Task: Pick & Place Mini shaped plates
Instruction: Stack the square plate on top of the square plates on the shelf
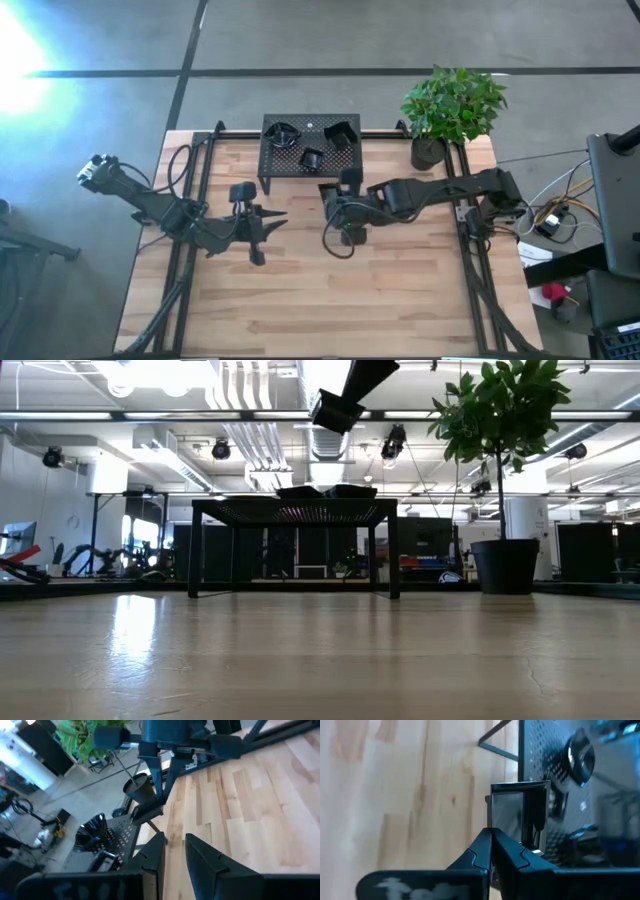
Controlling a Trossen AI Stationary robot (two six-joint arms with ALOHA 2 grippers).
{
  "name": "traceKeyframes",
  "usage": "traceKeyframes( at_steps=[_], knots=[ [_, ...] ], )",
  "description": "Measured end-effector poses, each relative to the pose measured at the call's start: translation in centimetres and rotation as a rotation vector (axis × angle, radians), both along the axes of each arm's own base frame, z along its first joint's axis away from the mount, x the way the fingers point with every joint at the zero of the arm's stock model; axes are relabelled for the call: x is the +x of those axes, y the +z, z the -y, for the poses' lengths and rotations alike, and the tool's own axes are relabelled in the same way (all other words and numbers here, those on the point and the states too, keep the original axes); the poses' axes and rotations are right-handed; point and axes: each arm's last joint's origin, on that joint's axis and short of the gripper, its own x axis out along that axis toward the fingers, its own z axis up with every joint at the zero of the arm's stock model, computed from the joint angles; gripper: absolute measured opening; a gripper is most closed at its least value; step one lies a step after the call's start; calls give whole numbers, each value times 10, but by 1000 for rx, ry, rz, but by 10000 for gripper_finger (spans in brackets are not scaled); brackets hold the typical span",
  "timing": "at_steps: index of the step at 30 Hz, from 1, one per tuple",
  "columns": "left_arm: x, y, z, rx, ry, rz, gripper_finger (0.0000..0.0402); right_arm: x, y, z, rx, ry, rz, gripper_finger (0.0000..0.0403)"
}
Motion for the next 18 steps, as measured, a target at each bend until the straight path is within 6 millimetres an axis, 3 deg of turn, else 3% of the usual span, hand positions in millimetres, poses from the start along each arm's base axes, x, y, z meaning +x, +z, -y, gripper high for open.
traceKeyframes(
  at_steps=[11, 18],
  knots=[
    [6, -7, 1, 218, -58, -101, 72, 5, 5, -2, -123, 163, -69, 8],
    [7, -7, -1, 266, -6, -109, 72, 10, 7, 25, -222, 241, -139, 8]
  ],
)
